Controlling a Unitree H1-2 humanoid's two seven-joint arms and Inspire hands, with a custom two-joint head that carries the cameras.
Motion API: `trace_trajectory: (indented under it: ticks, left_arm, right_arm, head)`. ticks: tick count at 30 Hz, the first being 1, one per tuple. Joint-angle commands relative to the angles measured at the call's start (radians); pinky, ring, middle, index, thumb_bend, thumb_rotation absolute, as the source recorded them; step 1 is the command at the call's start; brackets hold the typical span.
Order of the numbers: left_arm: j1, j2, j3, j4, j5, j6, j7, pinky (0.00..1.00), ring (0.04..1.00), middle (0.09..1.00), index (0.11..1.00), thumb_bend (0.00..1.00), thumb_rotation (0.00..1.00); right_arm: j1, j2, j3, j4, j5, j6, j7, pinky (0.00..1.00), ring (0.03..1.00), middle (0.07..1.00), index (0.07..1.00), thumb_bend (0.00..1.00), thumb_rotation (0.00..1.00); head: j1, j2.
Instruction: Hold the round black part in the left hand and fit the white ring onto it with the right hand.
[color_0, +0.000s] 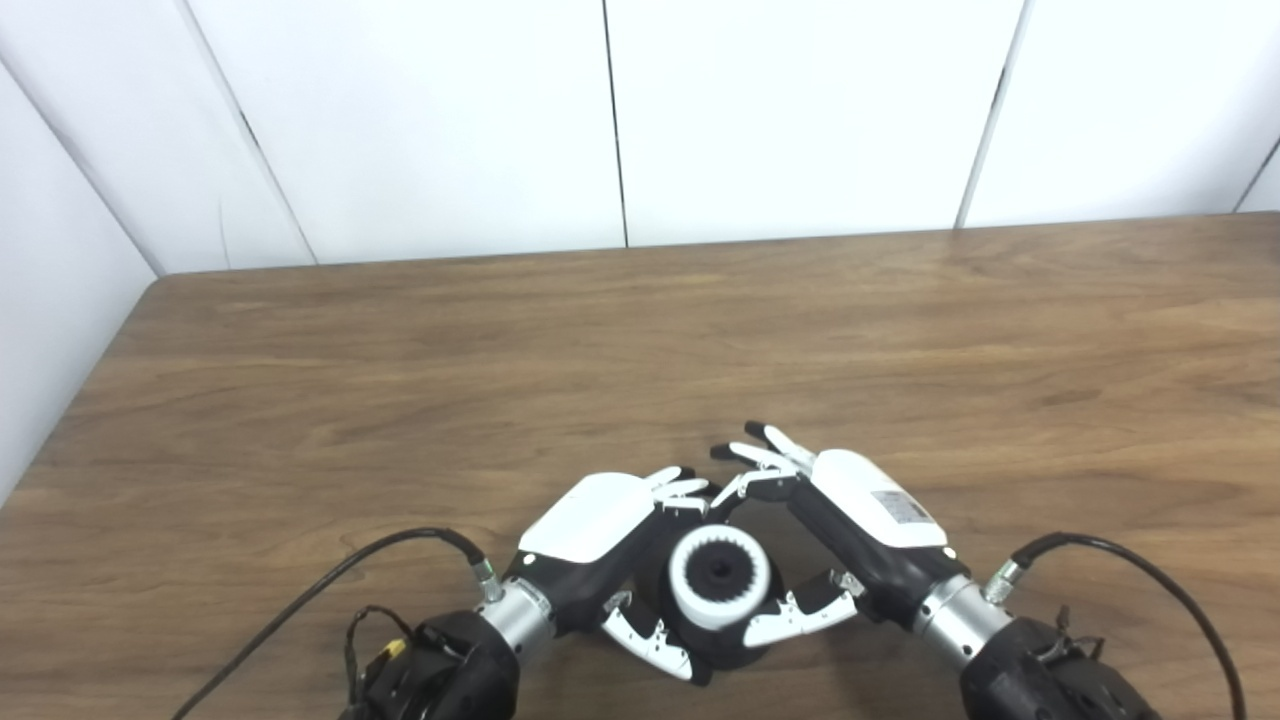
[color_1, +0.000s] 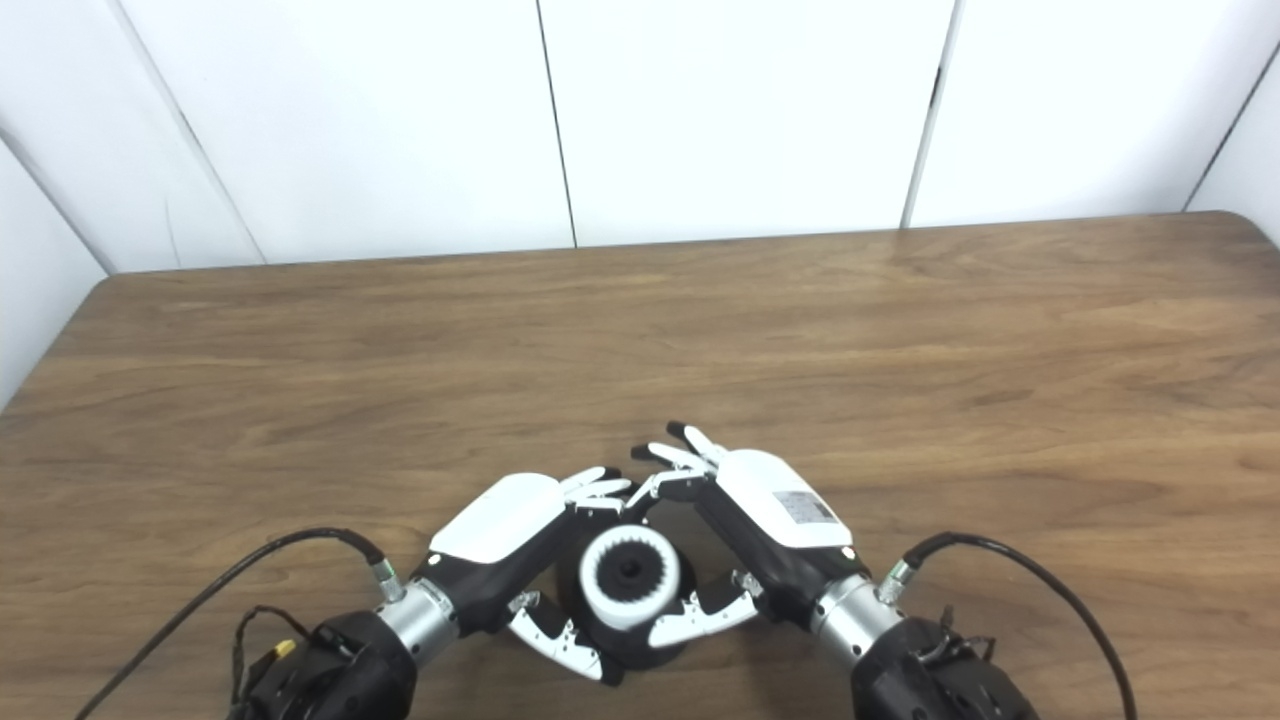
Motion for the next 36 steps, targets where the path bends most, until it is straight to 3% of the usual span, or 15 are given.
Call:
trace_trajectory:
  ticks: [1,8,19,29,36]
  left_arm:
    - [-0.020,-0.006,0.002,-0.020,0.003,0.000,0.005,0.85,0.975,0.921,0.692,0.87,0.24]
    - [-0.020,-0.004,0.001,-0.015,0.004,-0.005,0.010,0.86,0.975,0.921,0.692,0.87,0.24]
    - [-0.021,-0.002,0.002,-0.009,0.002,-0.013,0.017,0.85,0.972,0.921,0.688,0.87,0.27]
    - [-0.013,0.005,0.013,0.012,0.026,-0.030,0.058,0.88,0.955,0.895,0.685,0.93,0.25]
    - [-0.014,0.010,0.040,0.013,-0.001,-0.015,0.037,0.90,0.960,0.908,0.717,0.93,0.26]
  right_arm:
    - [-0.029,0.005,-0.017,-0.019,0.009,-0.013,-0.003,0.95,1.000,0.911,0.738,0.92,0.44]
    - [-0.026,0.009,-0.030,-0.019,0.011,-0.008,0.009,0.94,0.997,0.930,0.762,0.96,0.44]
    - [-0.030,0.007,-0.055,-0.022,0.039,0.000,0.016,0.93,0.996,0.950,0.881,1.00,0.49]
    - [-0.043,-0.018,-0.079,-0.015,0.032,-0.020,0.013,0.88,0.982,0.943,0.872,1.00,0.59]
    - [-0.045,-0.024,-0.083,-0.020,0.020,-0.010,0.012,0.88,0.974,0.938,0.844,1.00,0.58]
  head:
    - [0.000,0.001]
    - [0.000,0.002]
    - [-0.002,0.000]
    - [0.000,-0.001]
    - [-0.001,-0.002]
